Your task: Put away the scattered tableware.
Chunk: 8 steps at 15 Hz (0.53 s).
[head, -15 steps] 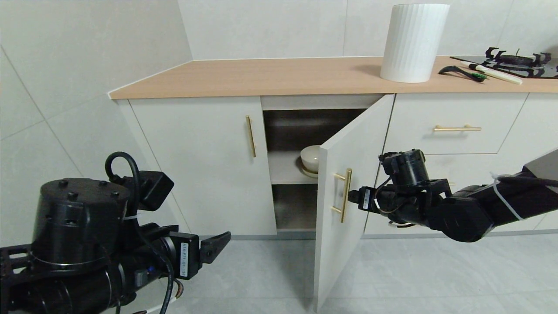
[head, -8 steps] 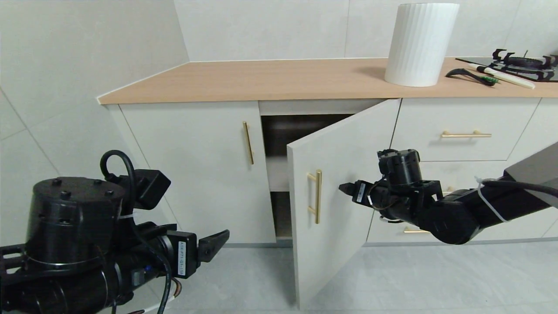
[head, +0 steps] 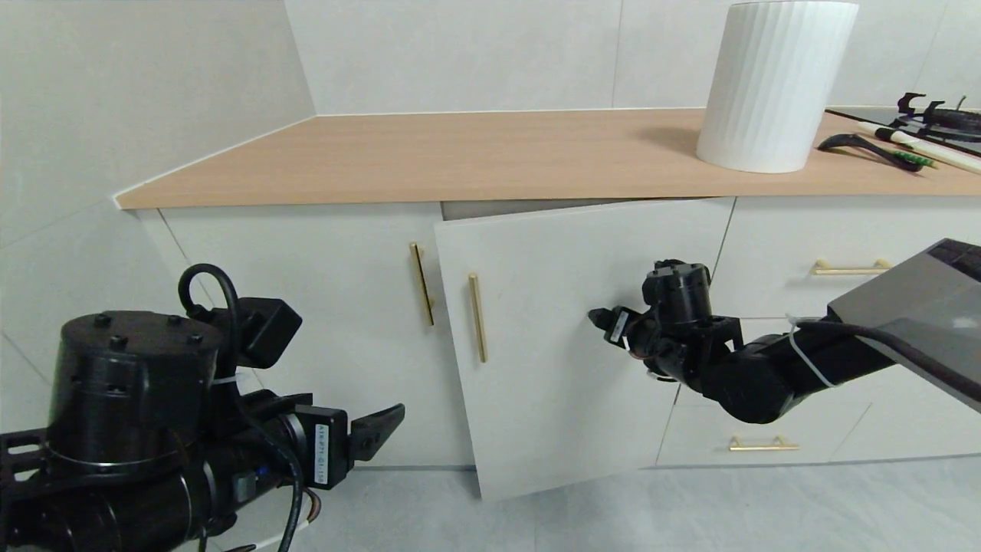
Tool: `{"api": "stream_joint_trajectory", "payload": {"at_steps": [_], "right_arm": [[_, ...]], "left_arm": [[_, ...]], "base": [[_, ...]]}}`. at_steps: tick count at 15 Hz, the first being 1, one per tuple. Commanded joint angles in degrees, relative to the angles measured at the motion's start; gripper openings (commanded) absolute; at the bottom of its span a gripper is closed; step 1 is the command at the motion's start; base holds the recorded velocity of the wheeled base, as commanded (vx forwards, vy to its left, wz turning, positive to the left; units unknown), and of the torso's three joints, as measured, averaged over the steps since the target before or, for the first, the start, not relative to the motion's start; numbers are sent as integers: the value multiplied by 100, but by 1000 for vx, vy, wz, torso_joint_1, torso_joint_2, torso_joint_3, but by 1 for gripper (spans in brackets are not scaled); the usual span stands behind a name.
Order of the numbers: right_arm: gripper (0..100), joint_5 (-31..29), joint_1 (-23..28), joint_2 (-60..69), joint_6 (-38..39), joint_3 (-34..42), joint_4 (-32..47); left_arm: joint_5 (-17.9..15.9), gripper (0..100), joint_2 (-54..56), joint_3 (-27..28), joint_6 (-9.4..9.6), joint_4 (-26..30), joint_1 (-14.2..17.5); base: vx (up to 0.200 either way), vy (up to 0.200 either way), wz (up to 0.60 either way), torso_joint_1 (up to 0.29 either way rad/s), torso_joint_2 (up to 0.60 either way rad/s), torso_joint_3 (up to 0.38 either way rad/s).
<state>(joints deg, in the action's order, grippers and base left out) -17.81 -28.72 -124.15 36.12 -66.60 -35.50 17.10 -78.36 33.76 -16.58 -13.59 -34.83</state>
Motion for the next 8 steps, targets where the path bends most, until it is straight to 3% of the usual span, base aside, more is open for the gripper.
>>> {"api": "stream_joint_trajectory", "payload": {"at_steps": [1,2,8], "right_arm": [[100,-56,-2,-162,44,-117,-10],[100,-65,16,-180,176,-231,-10],[100,-443,165,-303,369,-547,-10]], "left_arm": [[4,100,-4,-1,-12,-12,2],[12,100,-4,17,-82,-82,2],[12,100,-4,8,-82,-82,2]], "base": [[0,0,0,0,0,0],[0,0,0,0,0,0],[0,0,0,0,0,0]]}}
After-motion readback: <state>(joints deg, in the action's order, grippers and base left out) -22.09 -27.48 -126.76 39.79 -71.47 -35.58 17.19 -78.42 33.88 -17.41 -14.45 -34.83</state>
